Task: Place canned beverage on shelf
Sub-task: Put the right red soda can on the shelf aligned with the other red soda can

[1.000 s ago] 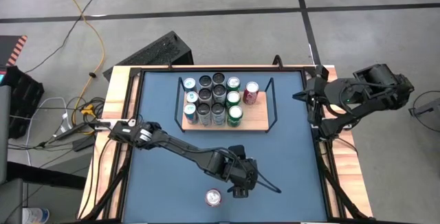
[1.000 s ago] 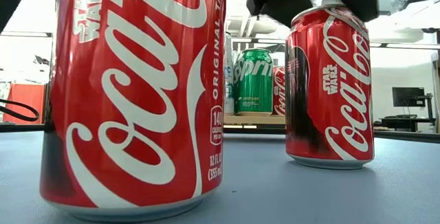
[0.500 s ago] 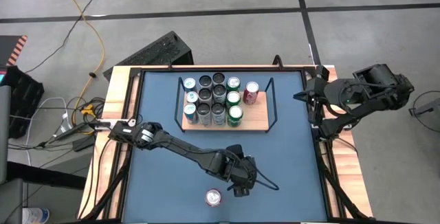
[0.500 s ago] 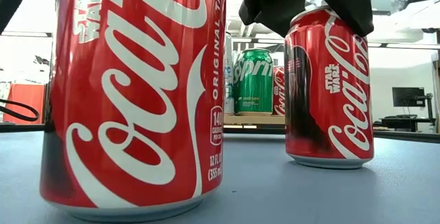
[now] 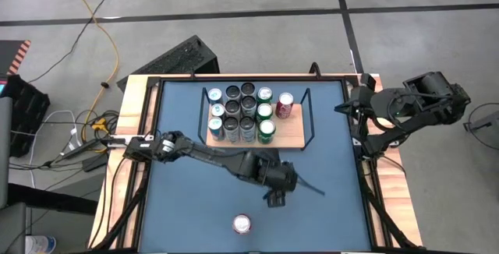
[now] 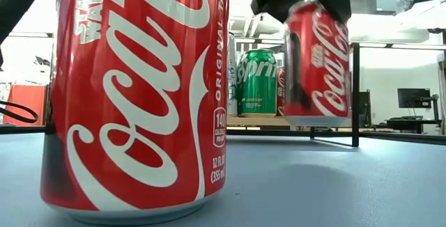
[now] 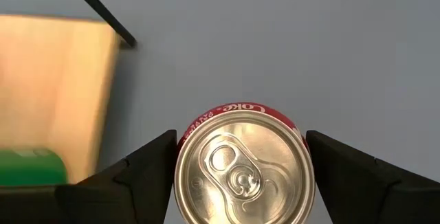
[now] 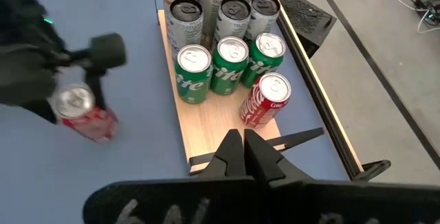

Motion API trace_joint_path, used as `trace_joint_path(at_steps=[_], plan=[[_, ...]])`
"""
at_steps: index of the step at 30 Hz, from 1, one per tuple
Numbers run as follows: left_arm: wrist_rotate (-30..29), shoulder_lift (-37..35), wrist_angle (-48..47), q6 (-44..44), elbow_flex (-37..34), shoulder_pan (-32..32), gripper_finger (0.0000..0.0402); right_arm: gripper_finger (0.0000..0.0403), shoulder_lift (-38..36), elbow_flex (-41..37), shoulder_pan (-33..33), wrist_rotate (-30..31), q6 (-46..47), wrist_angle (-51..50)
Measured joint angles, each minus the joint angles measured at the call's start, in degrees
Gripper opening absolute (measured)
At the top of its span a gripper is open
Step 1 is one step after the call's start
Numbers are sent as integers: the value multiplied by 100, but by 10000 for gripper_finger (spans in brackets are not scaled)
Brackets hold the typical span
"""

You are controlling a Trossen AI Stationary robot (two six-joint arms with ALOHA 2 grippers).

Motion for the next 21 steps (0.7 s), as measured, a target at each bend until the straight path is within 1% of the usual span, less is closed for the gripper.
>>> trace_joint_path(at_steps=[8,21], plan=[[247,-141,397,483,4,438,274,0,2,0,0,2,212,-333],[247,-482,560,1140,9,1029,274,0,-131,0,-17,28,234,-403]])
